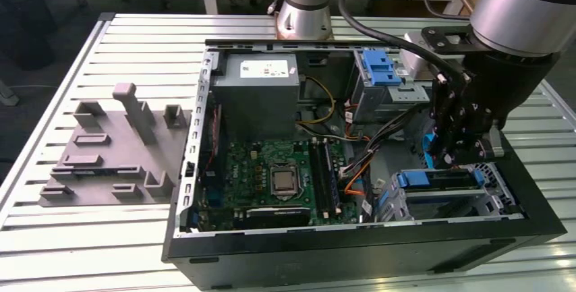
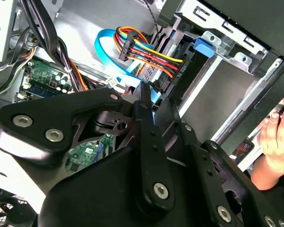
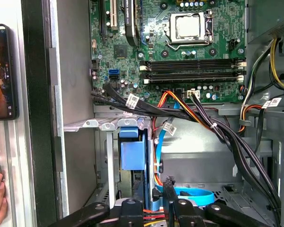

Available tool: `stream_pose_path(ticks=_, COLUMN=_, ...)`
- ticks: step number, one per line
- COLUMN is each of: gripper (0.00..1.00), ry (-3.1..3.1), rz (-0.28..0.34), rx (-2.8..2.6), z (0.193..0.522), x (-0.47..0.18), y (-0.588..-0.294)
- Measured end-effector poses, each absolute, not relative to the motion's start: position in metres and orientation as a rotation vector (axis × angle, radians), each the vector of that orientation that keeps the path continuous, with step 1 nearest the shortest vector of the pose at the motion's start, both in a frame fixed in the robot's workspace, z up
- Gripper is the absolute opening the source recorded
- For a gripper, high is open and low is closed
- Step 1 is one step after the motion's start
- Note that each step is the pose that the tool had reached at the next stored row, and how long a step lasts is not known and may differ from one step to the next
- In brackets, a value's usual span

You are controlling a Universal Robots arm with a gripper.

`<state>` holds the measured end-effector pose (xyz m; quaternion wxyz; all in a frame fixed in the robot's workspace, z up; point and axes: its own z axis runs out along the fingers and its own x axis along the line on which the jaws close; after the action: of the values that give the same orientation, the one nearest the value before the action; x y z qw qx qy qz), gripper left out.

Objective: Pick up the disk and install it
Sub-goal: 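Insert the second disk wire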

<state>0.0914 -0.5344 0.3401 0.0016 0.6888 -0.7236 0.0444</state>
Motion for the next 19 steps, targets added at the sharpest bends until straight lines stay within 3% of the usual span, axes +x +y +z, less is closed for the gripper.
stream_pose_path(ticks=19, gripper=0.31, ry=-2.271, rz=0.139, rx=2.162, z=0.3436, x=0.0909, y=-0.5344)
